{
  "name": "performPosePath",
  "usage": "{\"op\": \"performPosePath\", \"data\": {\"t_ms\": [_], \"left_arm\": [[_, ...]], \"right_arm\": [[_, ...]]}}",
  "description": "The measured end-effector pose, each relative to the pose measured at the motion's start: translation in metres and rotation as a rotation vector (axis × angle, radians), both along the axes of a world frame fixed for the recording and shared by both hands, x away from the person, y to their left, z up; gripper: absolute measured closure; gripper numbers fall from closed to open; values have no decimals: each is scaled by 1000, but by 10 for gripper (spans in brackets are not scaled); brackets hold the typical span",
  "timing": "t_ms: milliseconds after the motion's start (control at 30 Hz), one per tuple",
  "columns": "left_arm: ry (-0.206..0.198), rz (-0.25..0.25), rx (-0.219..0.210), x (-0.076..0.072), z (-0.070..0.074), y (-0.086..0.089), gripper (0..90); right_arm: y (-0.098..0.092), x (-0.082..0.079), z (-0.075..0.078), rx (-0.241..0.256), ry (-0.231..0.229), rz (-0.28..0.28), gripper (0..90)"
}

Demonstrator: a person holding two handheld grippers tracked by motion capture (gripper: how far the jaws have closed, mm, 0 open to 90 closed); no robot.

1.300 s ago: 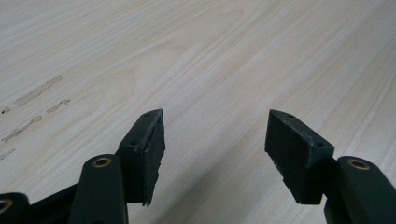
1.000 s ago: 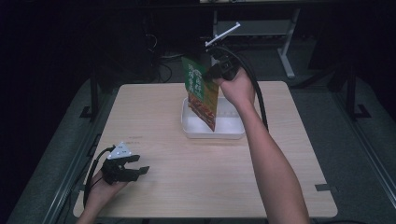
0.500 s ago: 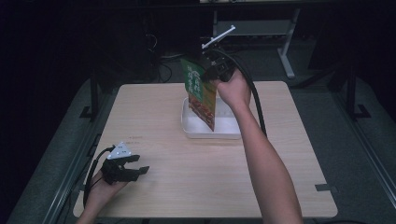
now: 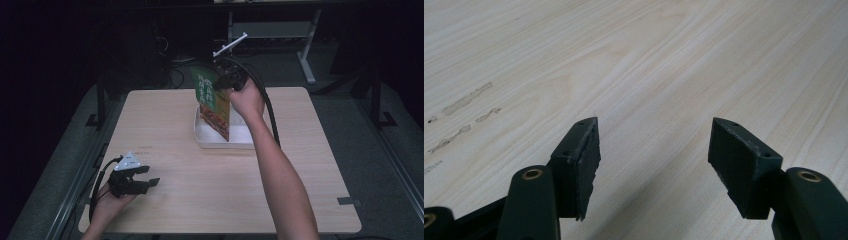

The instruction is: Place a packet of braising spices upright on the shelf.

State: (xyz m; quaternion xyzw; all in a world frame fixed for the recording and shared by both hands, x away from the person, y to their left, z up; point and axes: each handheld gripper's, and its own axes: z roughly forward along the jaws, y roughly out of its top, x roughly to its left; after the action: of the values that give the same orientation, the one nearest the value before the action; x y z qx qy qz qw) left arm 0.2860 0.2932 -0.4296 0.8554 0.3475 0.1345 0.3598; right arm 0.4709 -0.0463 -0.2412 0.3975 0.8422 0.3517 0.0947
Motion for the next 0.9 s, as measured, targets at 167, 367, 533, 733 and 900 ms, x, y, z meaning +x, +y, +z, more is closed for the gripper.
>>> {"op": "performPosePath", "data": {"t_ms": [167,367,533,733,900], "left_arm": [[0,0,-2,0,0,0,373],[0,1,-3,0,0,0,373],[0,1,-4,0,0,0,373],[-1,2,-5,0,0,0,372],[-2,1,-3,-1,0,0,372]], "right_arm": [[1,1,-2,-3,5,0,899],[5,2,-5,-9,11,5,898],[9,3,-8,-17,16,8,897],[9,4,-11,-19,29,3,888],[7,5,-18,-26,50,-3,873]]}}
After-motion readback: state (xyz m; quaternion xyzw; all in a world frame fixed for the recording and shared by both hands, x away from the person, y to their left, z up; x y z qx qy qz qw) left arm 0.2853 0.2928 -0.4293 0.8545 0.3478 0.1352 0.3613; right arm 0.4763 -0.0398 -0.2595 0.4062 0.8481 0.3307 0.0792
